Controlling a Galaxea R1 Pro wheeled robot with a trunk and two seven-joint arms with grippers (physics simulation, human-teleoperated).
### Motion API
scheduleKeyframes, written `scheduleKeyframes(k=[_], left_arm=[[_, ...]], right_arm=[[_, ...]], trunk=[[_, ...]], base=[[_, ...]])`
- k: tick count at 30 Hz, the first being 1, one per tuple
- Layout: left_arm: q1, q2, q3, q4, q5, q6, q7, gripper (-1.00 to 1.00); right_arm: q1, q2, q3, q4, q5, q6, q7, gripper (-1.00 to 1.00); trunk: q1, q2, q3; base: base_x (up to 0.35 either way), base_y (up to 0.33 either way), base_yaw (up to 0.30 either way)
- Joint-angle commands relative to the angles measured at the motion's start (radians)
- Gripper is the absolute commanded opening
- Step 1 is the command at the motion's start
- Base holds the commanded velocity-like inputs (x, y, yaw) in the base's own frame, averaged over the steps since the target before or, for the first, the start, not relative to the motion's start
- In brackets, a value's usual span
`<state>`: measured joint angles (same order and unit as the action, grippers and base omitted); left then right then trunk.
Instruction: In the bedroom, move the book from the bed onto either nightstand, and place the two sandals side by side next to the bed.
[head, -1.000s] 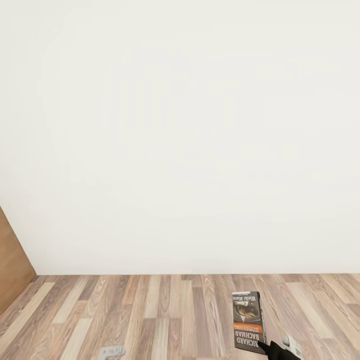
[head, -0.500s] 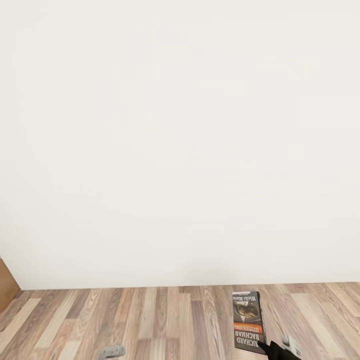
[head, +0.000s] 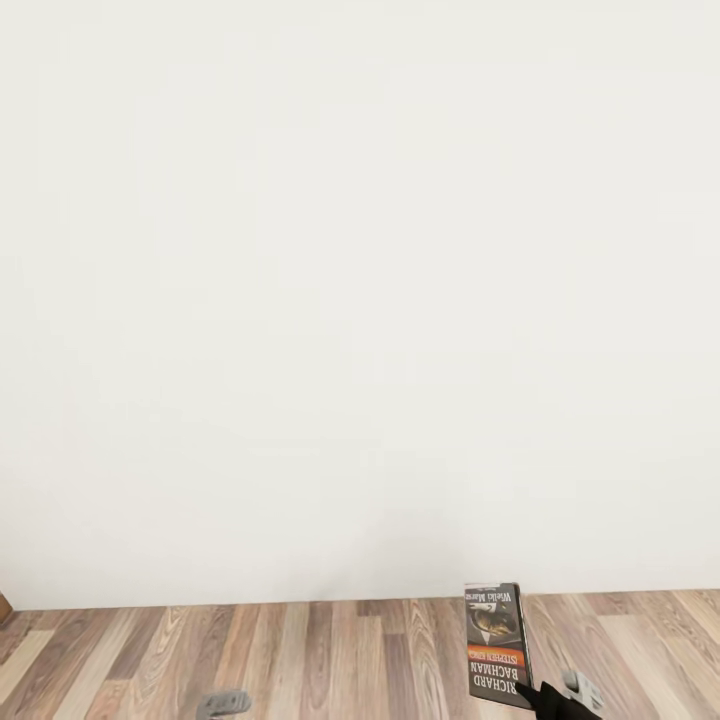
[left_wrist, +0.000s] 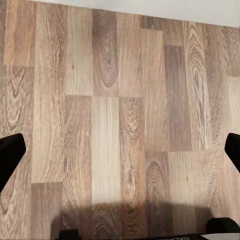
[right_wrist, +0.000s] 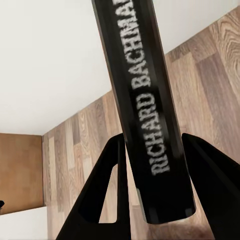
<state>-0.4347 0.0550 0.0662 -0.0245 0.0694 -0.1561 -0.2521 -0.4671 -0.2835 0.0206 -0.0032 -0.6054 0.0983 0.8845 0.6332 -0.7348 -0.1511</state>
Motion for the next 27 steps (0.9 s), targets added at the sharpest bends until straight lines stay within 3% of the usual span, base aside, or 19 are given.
scheduleKeyframes(k=[1,20,27], left_arm=[[-0.001,0.000,0.006,0.001,0.007,0.000,-0.007,1.00],[-0.001,0.000,0.006,0.001,0.007,0.000,-0.007,1.00],[-0.001,0.000,0.006,0.001,0.007,0.000,-0.007,1.00]], right_arm=[[-0.001,0.000,-0.002,-0.001,-0.011,0.011,0.004,-1.00],[-0.001,0.000,-0.002,-0.001,-0.011,0.011,0.004,-1.00],[-0.001,0.000,-0.002,-0.001,-0.011,0.011,0.004,-1.00]], trunk=[[0.001,-0.001,-0.002],[0.001,-0.001,-0.002],[0.001,-0.001,-0.002]], base=[[0.333,0.000,0.000],[0.328,0.000,-0.013],[0.095,0.000,-0.166]])
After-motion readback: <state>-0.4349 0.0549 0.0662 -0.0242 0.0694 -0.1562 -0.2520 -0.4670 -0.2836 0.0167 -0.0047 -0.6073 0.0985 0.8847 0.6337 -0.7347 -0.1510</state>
